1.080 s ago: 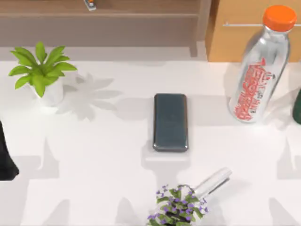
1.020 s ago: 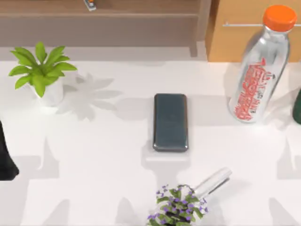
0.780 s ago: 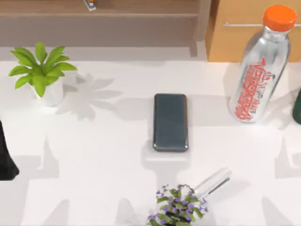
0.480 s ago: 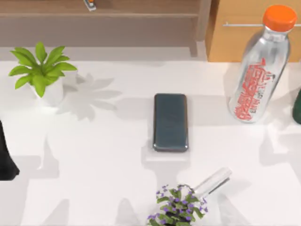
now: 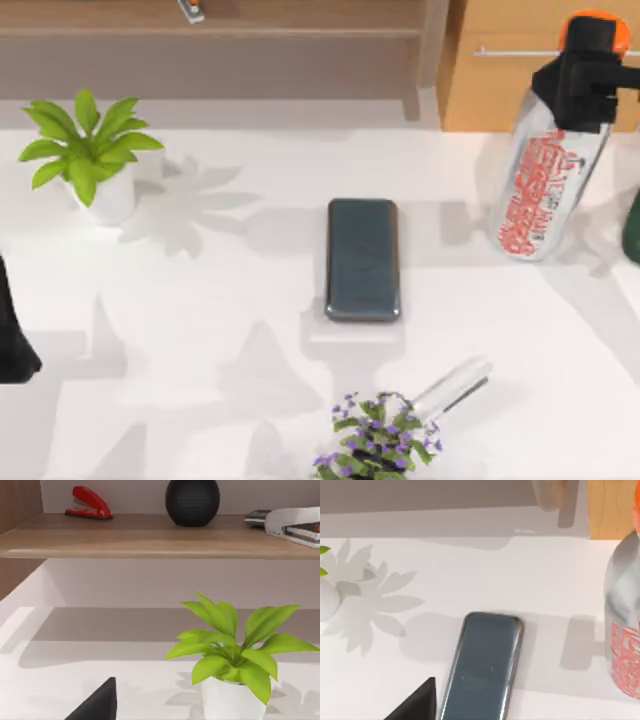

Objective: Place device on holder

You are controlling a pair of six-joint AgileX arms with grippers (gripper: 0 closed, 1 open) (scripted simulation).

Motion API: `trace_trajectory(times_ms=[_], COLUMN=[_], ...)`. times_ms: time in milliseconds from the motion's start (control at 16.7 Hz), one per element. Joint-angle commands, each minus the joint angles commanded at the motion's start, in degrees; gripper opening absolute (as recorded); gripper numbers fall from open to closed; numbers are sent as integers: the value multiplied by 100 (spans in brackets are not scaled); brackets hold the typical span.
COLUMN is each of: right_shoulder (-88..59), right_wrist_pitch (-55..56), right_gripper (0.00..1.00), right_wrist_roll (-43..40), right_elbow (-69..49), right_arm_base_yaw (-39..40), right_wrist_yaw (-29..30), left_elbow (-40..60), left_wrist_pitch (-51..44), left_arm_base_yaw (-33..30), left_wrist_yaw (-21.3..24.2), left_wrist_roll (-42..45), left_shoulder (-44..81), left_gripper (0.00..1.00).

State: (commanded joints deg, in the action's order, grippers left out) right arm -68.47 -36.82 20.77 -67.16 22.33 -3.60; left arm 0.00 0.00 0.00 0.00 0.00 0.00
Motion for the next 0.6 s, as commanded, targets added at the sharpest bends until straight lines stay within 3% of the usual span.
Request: trace_trajectory(times_ms=[600], right_shoulder=[-5709], right_wrist_pitch=[-3137], right_gripper=[100], right_wrist_roll=[1424], right_elbow=[-5204], right_arm_base_yaw=[1192], right_wrist_yaw=[244], left_elbow=[0], left_wrist_pitch=[0], left_arm_base_yaw=[0], left_wrist_yaw=[0], left_wrist_roll=[0], left_shoulder=[0], left_gripper=[100])
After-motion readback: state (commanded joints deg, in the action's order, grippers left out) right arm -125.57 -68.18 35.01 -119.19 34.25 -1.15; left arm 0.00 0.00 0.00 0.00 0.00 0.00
